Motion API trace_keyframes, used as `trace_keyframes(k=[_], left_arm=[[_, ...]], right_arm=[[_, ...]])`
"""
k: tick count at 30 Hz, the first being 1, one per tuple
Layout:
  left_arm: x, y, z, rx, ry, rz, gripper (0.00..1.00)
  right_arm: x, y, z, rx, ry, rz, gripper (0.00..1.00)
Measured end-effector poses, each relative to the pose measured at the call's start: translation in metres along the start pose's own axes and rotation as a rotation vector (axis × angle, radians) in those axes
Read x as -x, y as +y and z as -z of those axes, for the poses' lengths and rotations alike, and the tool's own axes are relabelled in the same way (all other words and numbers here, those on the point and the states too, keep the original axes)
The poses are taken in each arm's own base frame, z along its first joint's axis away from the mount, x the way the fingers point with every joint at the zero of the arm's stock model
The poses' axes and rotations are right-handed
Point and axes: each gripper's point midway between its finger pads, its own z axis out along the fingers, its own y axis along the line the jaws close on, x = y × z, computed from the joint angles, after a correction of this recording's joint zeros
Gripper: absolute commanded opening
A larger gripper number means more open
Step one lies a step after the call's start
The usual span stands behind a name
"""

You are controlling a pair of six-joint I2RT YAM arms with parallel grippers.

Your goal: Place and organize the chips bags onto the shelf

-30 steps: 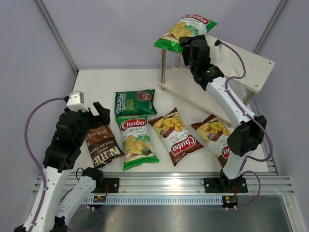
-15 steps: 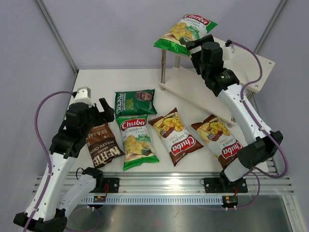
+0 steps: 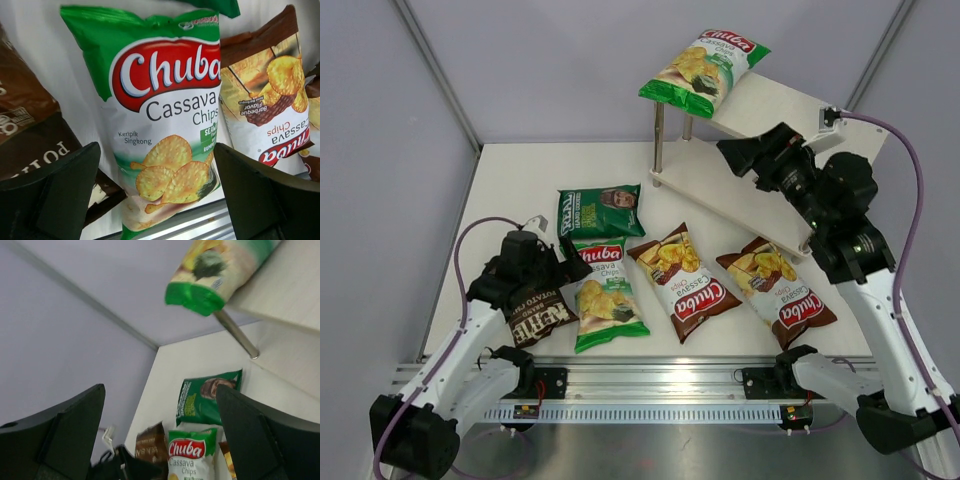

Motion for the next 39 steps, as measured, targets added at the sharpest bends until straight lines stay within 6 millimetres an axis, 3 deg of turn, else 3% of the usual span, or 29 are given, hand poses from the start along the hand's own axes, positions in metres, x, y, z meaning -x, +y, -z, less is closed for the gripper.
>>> trace_keyframes(k=[6,10,14,18,20,22,23,24,29,30,35,39], left_arm=[[-0.022,0.005,-0.019,-0.030,0.062,0.051,0.99],[-0.041,0.013,-0.032,-0.034,0.103,0.077,0.99],[-0.057,0.016,-0.043,-0.064,0.145,0.097,0.98],[-0.060,0.010,-0.051,-0.115,0.151,0.105,0.91],[-0.061,0.008,-0.056,-0.135,0.153,0.112,0.88],[-0.062,0.005,-0.059,-0.160,0.151,0.119,0.77],[-0.062,0.004,-0.060,-0.173,0.149,0.123,0.62],[-0.061,0.001,-0.061,-0.189,0.145,0.130,0.56],[-0.048,-0.020,-0.057,-0.297,0.095,0.136,0.36],[-0.046,-0.023,-0.055,-0.311,0.083,0.136,0.26],[-0.044,-0.024,-0.044,-0.332,0.030,0.160,0.13],[-0.033,-0.029,-0.030,-0.345,-0.031,0.185,0.08]], right_arm=[[-0.054,0.035,0.055,0.320,0.244,0.148,0.99],[-0.089,0.041,0.082,0.470,0.392,0.162,0.99],[-0.105,0.048,0.103,0.583,0.463,0.160,0.99],[-0.112,0.057,0.118,0.685,0.495,0.156,0.99],[-0.114,0.060,0.121,0.719,0.505,0.152,0.99],[-0.115,0.062,0.122,0.740,0.507,0.152,0.99],[-0.115,0.062,0.123,0.750,0.511,0.149,1.00],[-0.116,0.063,0.123,0.756,0.513,0.148,1.00],[-0.120,0.058,0.120,0.748,0.516,0.138,0.99],[-0.121,0.056,0.118,0.737,0.516,0.134,0.99],[-0.135,0.030,0.101,0.617,0.516,0.092,1.00],[-0.164,-0.005,0.089,0.500,0.568,0.015,0.99]])
